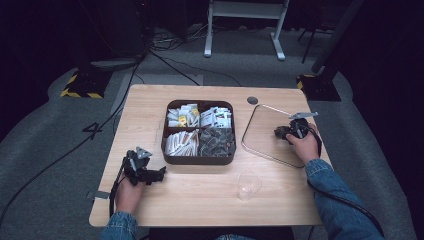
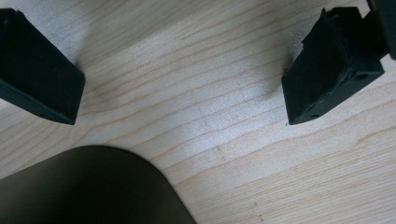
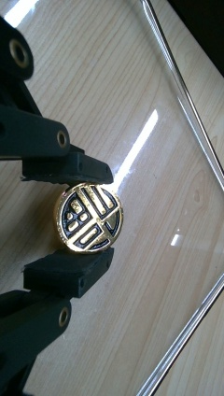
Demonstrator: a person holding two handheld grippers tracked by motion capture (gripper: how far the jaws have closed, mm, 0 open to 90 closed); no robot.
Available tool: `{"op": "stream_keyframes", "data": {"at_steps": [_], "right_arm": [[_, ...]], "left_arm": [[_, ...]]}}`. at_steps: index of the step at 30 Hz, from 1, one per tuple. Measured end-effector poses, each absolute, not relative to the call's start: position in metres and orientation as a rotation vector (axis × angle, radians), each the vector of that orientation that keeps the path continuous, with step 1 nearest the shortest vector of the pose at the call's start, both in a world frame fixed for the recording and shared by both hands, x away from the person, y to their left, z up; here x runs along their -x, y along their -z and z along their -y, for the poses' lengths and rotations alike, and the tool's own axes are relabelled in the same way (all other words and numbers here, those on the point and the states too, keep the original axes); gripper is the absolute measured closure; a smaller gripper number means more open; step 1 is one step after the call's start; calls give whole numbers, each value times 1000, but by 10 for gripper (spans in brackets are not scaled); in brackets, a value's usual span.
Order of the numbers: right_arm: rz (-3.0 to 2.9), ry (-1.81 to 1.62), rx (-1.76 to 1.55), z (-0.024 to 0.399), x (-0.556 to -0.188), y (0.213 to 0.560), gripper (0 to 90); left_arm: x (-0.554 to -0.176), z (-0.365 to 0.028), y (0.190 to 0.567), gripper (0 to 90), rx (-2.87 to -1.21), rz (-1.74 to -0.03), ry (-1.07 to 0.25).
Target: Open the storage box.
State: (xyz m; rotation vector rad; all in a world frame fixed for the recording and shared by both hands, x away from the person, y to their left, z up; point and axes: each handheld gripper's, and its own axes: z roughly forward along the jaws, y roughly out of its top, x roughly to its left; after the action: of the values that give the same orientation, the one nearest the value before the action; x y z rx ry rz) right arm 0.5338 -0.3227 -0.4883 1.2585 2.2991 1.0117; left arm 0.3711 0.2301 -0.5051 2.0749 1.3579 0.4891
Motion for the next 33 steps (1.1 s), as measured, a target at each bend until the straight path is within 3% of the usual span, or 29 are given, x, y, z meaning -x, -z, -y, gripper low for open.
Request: {"op": "stream_keyframes", "data": {"at_steps": [3,11,23,33], "right_arm": [[-2288,-1023,-1274,323,-533,489,579],[-2214,-1124,-1326,325,-526,482,427],[-2188,-1273,-1258,328,-483,462,357],[-2295,-1244,-1151,316,-437,465,358]], "left_arm": [[-371,-230,505,0,-2074,-1360,-489],[-371,-230,505,0,-2076,-1355,-482],[-366,-227,499,0,-2122,-1359,-484],[-356,-224,468,0,-1950,-1356,-381]]}}
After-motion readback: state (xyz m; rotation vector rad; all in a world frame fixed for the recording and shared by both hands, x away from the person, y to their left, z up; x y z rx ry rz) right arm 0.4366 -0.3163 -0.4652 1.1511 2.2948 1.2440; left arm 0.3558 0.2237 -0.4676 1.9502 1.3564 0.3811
